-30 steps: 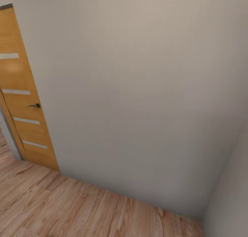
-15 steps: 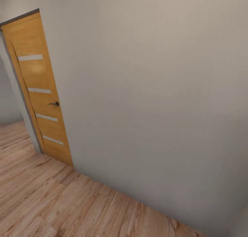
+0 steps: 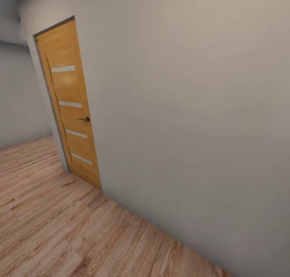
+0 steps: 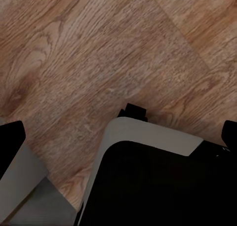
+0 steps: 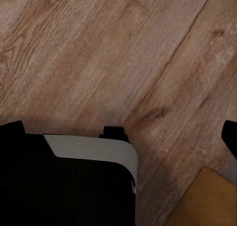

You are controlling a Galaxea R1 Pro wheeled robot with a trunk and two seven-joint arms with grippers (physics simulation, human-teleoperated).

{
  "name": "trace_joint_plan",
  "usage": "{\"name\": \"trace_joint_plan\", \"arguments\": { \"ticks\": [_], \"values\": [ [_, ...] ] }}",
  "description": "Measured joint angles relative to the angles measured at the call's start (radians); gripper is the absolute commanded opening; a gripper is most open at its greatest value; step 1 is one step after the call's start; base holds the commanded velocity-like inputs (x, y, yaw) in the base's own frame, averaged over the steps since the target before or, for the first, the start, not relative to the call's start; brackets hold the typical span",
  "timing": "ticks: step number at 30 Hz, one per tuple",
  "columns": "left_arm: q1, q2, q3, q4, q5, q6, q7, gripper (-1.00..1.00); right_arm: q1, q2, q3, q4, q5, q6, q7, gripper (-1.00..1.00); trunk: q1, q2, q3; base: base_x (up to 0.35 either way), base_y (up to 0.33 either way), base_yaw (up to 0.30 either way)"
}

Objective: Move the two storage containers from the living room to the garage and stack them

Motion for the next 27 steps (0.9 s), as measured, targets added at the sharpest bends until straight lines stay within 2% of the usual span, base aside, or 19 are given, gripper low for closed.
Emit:
{"name": "trace_joint_plan", "arguments": {
  "ticks": [12, 27],
  "values": [
    [0.0, -0.001, 0.0, 0.0, 0.0, 0.001, 0.0, 1.0, 0.0, -0.005, 0.001, 0.001, 0.001, 0.002, 0.001, 1.0, 0.0, 0.0, 0.0, 0.022, 0.0, 0.269],
    [0.0, -0.002, 0.0, 0.002, -0.003, 0.001, 0.0, 1.0, 0.0, -0.006, 0.002, 0.001, 0.001, 0.0, 0.0, 1.0, -0.001, 0.0, 0.0, 0.235, 0.0, 0.269]
  ]
}}
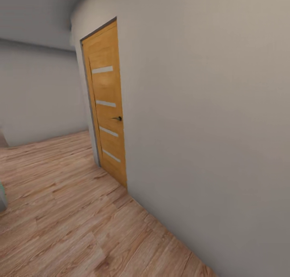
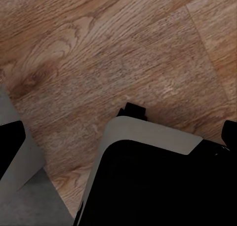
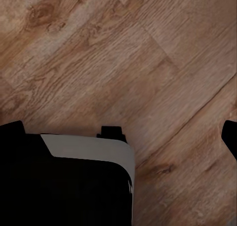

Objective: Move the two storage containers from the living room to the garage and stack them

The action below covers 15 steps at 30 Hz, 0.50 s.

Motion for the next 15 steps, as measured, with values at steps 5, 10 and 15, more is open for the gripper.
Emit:
{"name": "trace_joint_plan", "arguments": {
  "ticks": [5, 10, 15],
  "values": [
    [0.0, 0.0, 0.0, 0.0, 0.0, 0.0, 0.0, 1.0, 0.0, 0.0, 0.001, 0.0, 0.0, 0.0, 0.0, 1.0, 0.0, 0.0, 0.0, 0.247, 0.0, 0.269],
    [0.0, 0.0, 0.0, 0.0, 0.0, 0.0, 0.0, 1.0, 0.0, 0.0, 0.001, 0.0, 0.0, 0.0, 0.0, 1.0, 0.0, 0.0, 0.0, 0.246, 0.0, 0.27],
    [0.001, 0.0, 0.0, 0.0, 0.0, 0.0, 0.0, 1.0, 0.0, 0.0, 0.001, 0.0, 0.0, 0.0, 0.0, 1.0, 0.0, 0.0, 0.0, 0.246, 0.0, 0.269]
  ]
}}
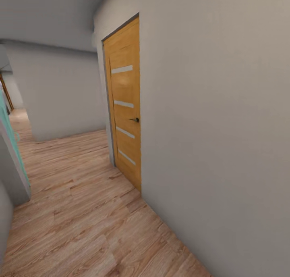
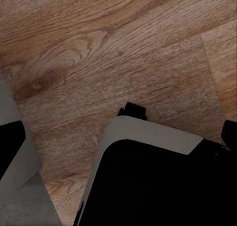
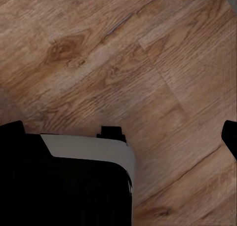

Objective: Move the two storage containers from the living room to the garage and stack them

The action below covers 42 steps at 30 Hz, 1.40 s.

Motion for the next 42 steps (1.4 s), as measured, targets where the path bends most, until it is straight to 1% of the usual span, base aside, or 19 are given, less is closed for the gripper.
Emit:
{"name": "trace_joint_plan", "arguments": {
  "ticks": [42],
  "values": [
    [-0.001, 0.0, 0.0, -0.001, 0.002, 0.0, 0.0, 1.0, 0.0, 0.0, 0.001, 0.0, 0.0, 0.0, 0.0, 1.0, 0.0, 0.0, 0.0, 0.243, 0.0, 0.269]
  ]
}}
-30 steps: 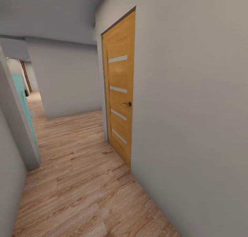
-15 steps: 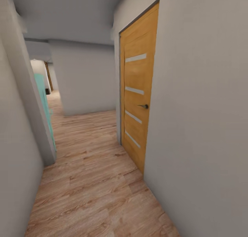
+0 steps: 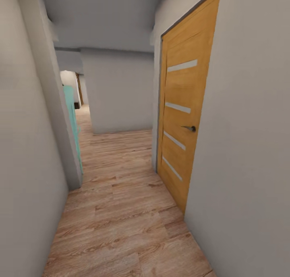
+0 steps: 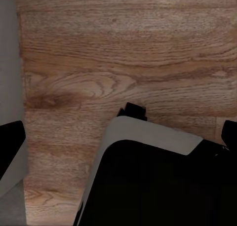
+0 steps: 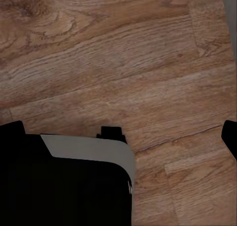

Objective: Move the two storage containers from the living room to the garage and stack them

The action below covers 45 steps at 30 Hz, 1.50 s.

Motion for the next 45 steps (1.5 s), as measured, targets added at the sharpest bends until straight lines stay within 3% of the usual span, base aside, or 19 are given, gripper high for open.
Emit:
{"name": "trace_joint_plan", "arguments": {
  "ticks": [25, 45],
  "values": [
    [0.0, 0.0, 0.0, 0.0, -0.001, 0.0, -0.001, 1.0, 0.0, 0.001, 0.0, 0.0, 0.0, 0.0, 0.0, 1.0, 0.0, 0.0, 0.0, 0.239, 0.0, 0.267],
    [0.0, -0.002, -0.001, 0.002, -0.005, 0.001, -0.002, 1.0, 0.0, -0.001, 0.0, 0.0, 0.0, 0.011, 0.014, 1.0, 0.0, 0.0, 0.0, 0.303, 0.0, 0.02]
  ]
}}
